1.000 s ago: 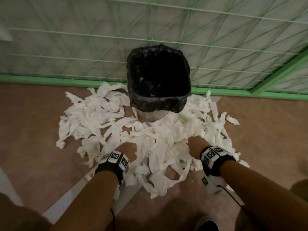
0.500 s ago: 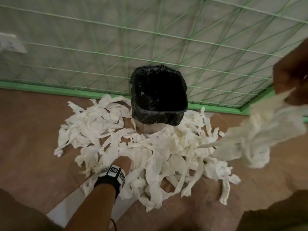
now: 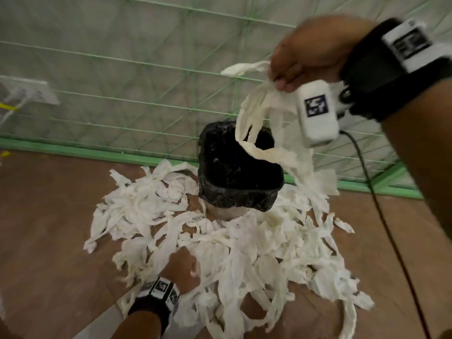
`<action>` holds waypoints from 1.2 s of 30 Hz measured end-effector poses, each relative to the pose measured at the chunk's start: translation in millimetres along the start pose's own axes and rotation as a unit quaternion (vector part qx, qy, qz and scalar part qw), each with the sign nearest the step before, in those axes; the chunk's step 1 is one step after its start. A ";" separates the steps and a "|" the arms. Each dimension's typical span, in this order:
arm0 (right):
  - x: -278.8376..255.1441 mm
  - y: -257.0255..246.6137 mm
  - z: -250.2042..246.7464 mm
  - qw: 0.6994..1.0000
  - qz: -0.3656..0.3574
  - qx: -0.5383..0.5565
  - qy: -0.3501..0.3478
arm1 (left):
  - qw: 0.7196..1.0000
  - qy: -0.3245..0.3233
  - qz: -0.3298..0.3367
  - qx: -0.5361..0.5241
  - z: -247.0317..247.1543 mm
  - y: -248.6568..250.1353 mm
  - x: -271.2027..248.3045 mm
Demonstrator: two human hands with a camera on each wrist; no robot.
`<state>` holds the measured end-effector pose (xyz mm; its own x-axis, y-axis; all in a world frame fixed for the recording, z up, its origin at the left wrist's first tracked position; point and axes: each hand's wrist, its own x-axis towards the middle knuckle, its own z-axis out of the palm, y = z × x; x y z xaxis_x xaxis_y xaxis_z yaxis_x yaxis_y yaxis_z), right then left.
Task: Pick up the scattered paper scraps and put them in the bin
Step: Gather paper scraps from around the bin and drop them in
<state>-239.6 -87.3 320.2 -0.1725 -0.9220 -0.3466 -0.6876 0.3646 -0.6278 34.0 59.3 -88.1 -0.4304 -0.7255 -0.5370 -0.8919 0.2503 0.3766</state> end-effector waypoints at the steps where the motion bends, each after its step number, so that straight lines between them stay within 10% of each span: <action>1: 7.4 3.8 19.6 0.999 -0.002 -0.035 -0.005 | 1.000 -0.001 0.006 0.009 7.7 -2.9 3.6; 5: 43.3 50.9 102.9 0.984 -0.004 -0.172 -0.053 | 0.998 -0.022 0.019 0.049 33.0 -6.1 9.9; 11: 45.8 94.8 149.0 0.996 0.042 -0.061 -0.058 | 0.996 0.001 0.051 0.070 19.3 3.2 5.0; 17: 20.2 143.4 86.0 0.976 0.034 0.130 0.170 | 0.998 -0.015 0.050 -0.043 -60.5 14.8 -10.5; 23: -6.0 220.9 131.4 0.958 0.168 0.230 0.032 | 0.991 -0.099 0.075 0.041 -160.4 55.8 -35.8; 26: -11.0 226.9 151.8 0.930 0.140 0.327 0.092 | 0.994 -0.044 0.105 0.003 -202.3 88.0 -56.8; 30: -4.8 220.6 137.5 0.956 0.054 0.163 0.239 | 0.974 0.094 0.188 -0.088 -249.8 122.9 -76.7; 36: -13.8 178.7 107.9 0.939 0.028 0.152 0.307 | 0.887 0.331 0.301 -0.111 -309.3 168.8 -68.5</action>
<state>-284.0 4.6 137.5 -0.6404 -0.7676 0.0242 -0.4490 0.3486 -0.8227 -44.1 -47.0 245.7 -0.5786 -0.7386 0.3459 -0.4468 0.6419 0.6232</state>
